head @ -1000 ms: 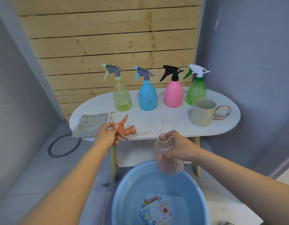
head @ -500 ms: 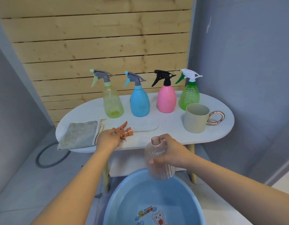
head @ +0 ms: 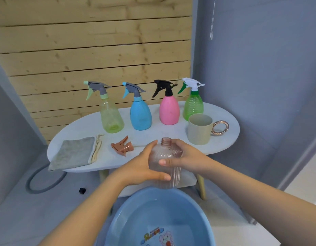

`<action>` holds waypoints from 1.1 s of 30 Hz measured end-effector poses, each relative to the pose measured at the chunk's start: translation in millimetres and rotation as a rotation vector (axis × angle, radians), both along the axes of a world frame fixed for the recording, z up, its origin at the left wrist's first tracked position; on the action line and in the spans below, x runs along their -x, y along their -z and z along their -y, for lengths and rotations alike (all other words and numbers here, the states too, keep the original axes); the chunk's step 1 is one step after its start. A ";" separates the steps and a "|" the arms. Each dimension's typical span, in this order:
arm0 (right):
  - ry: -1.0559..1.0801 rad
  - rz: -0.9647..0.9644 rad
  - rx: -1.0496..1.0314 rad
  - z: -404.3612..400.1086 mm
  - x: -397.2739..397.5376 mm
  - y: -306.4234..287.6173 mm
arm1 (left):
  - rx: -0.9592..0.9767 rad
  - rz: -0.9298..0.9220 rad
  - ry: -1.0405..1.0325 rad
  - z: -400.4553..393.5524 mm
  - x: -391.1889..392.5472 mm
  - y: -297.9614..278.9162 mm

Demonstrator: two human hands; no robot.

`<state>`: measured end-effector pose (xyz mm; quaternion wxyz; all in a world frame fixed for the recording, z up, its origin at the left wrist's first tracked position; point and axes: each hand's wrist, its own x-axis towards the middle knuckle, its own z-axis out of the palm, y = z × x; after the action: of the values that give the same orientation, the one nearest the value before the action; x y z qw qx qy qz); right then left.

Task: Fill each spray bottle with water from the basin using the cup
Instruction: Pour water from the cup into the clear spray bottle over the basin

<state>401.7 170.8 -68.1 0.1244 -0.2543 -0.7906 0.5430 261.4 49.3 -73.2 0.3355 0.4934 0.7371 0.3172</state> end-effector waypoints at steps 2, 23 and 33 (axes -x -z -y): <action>-0.032 -0.021 0.024 -4.3 -8.1 -7.3 | -0.080 0.028 -0.045 -6.9 -7.0 0.2; 0.454 0.378 -0.683 -129.3 -36.1 9.7 | -0.295 0.058 -0.303 -73.7 -20.2 12.0; 0.556 0.261 -0.433 -122.6 -35.6 -1.9 | -0.280 0.044 -0.315 -55.5 -21.0 4.5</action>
<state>437.3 293.4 -66.2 0.2163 -0.4939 -0.7971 0.2718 282.4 104.8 -77.7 0.2259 0.4070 0.7462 0.4759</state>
